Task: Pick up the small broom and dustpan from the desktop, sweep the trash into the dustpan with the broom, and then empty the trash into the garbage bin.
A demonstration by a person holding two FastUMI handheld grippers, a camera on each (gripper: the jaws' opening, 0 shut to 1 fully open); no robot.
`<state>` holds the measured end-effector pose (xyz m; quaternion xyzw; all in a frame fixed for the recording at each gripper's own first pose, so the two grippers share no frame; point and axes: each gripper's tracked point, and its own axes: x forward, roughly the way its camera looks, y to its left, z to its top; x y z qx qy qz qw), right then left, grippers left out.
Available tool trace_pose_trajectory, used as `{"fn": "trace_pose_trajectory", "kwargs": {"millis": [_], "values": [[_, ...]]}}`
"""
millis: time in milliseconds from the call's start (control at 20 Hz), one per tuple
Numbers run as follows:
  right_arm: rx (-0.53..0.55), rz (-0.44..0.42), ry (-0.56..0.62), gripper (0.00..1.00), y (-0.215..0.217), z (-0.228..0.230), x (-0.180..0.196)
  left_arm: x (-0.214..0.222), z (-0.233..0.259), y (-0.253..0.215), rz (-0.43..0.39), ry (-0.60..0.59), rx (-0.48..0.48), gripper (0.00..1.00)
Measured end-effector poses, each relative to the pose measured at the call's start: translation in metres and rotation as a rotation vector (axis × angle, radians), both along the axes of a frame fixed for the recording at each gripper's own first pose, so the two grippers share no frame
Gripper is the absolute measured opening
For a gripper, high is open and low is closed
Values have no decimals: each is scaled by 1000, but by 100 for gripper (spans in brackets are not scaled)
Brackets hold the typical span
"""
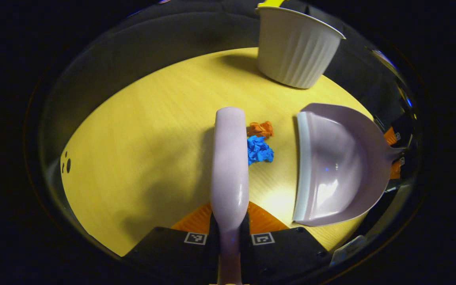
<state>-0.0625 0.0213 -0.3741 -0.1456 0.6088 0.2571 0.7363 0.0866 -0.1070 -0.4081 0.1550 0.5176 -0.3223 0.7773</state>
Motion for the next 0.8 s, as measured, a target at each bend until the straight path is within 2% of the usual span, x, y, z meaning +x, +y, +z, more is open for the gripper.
{"fn": "trace_pose_trajectory", "kwargs": {"millis": [50, 250, 350, 400, 500, 600, 650, 700, 800], "values": [[9, -9, 5, 36, -2, -3, -1, -4, 0, -7, -35, 6, -11, 28], [29, -30, 11, 36, -5, -7, -3, -23, 3, -25, -140, 54, -56, 26], [36, -25, -1, 40, -5, -7, -3, -37, 5, -32, -187, 99, -85, 27], [40, -20, -13, 36, -5, -9, -3, -47, 6, -34, -213, 122, -97, 27], [47, -7, -25, 36, -6, -13, -5, -58, 12, -36, -242, 148, -109, 27], [58, -2, -46, 36, -9, -19, -2, -63, 15, -38, -232, 161, -111, 26], [66, -17, -58, 40, -12, -21, -1, -64, 17, -34, -208, 150, -92, 27], [71, -38, -68, 33, -11, -25, -3, -61, 20, -28, -173, 128, -77, 26], [86, -102, -89, 36, -10, -25, -3, -55, 33, -19, -76, 55, -70, 27]]}}
